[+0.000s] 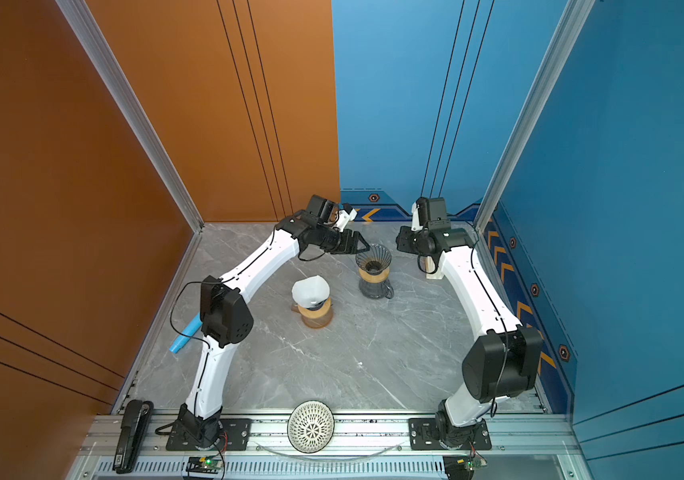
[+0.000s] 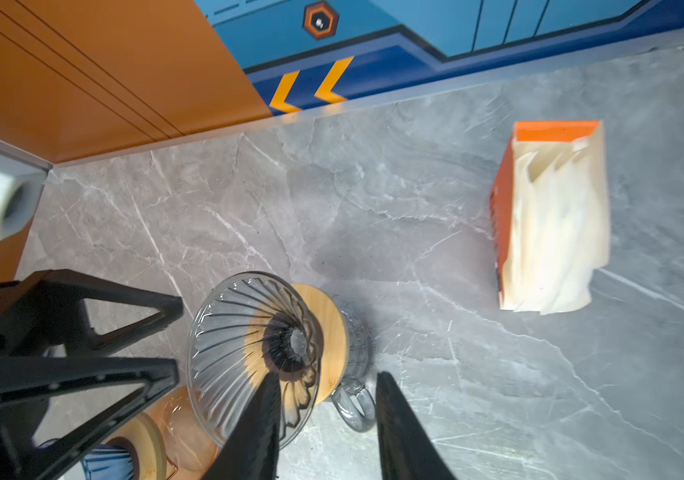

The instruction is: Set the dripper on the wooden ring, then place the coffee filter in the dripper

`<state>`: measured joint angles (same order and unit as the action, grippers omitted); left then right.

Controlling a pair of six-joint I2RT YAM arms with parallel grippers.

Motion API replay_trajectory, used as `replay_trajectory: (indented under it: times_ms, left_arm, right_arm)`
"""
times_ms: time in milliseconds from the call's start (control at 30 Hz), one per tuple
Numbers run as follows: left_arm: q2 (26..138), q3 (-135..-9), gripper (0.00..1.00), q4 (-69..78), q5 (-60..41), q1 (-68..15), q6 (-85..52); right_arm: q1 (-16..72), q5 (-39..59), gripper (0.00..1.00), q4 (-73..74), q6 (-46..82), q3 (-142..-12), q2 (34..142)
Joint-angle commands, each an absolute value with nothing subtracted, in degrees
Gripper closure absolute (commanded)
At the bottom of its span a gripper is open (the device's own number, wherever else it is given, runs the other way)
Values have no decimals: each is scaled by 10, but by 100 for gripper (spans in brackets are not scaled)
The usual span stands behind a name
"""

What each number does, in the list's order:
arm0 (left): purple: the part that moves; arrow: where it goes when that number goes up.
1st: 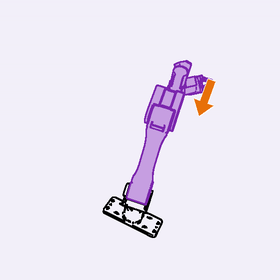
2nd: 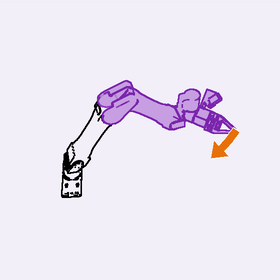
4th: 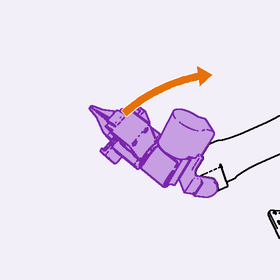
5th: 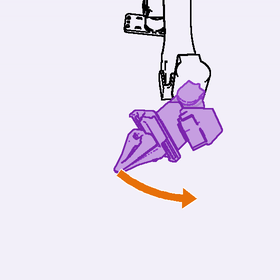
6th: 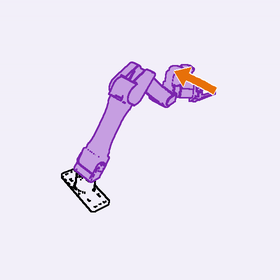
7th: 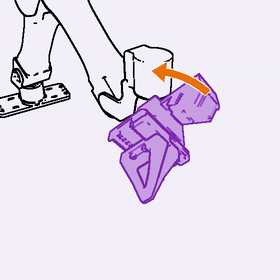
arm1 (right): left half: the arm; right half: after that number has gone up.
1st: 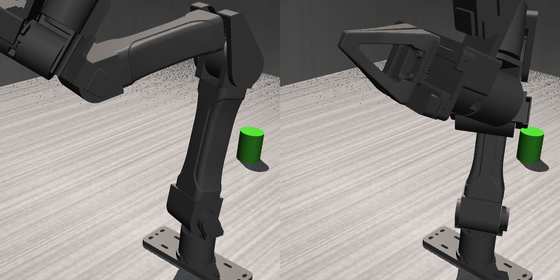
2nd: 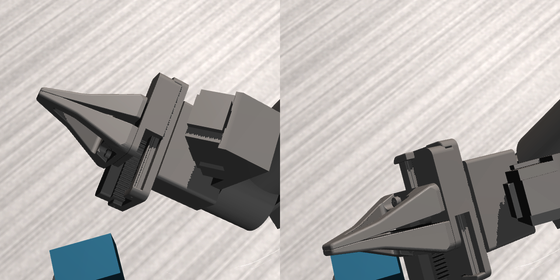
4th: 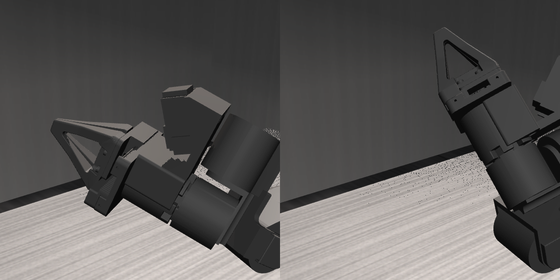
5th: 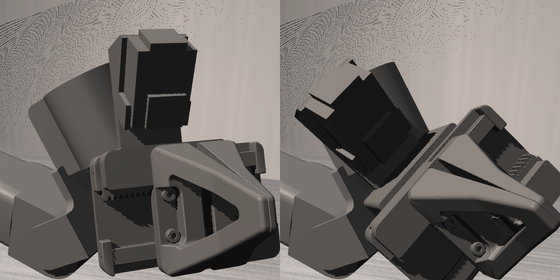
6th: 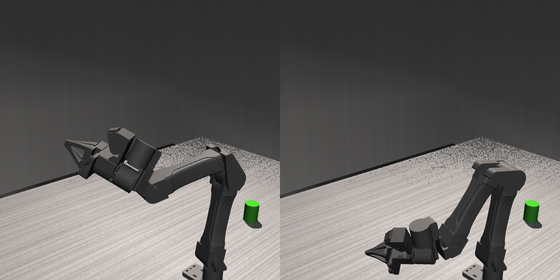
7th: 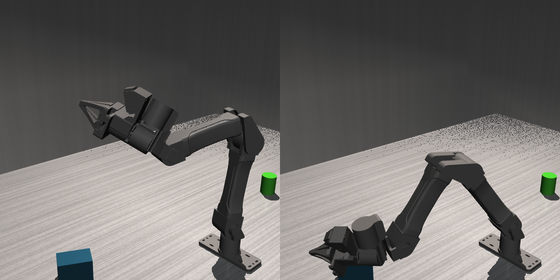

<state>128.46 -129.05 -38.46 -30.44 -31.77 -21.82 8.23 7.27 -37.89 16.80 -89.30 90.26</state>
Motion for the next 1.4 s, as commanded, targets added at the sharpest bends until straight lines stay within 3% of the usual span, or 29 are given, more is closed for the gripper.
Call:
replay_trajectory:
  times_ms: [0,233,500,933,1367]
  left_arm:
    - [1246,-1307,22,-391,-291,-314,-204]
    - [1196,-1269,15,-391,-258,-315,-182]
    - [1121,-1160,0,-340,-219,-316,-164]
    - [1003,-932,2,-221,-192,-294,-182]
    - [994,-892,2,-204,-208,-266,-205]
  right_arm:
    - [56,32,64,-376,142,-857,882]
    - [10,-40,65,-308,109,-763,848]
    - [-65,-1,71,-225,110,-695,875]
    - [-93,31,79,-193,116,-765,1030]
    - [-97,50,81,-182,123,-822,1106]
